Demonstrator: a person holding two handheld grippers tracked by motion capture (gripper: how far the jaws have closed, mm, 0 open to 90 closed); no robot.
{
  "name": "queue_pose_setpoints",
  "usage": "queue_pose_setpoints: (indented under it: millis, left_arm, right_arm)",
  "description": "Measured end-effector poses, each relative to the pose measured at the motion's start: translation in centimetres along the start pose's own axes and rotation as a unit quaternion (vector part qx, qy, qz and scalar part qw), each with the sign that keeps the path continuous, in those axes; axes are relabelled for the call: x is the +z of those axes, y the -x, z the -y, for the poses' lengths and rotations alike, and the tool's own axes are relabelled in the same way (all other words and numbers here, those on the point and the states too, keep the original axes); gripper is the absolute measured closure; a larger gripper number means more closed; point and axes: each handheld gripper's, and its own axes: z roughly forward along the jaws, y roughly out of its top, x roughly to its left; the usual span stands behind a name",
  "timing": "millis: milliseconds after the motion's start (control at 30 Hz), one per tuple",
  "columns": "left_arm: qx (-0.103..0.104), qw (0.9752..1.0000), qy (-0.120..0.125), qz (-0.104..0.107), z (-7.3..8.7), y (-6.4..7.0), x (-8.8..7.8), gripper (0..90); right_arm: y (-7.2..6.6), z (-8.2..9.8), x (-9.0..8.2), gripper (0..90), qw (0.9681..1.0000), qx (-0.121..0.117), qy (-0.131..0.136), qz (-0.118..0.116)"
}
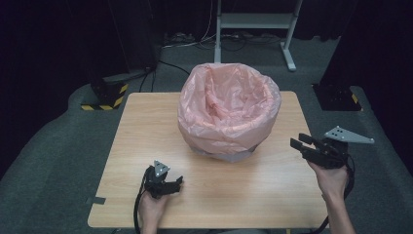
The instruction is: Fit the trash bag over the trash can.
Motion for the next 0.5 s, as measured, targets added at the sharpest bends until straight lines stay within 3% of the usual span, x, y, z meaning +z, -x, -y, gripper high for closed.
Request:
queue_pose_setpoints:
  millis: [500]
  left_arm:
    - [0.000,1.0000,0.000,0.000,0.0,0.0,0.0,17.5]
  right_arm:
    - [0.5,1.7,1.6,54.9,0.9999,0.013,-0.009,-0.001]
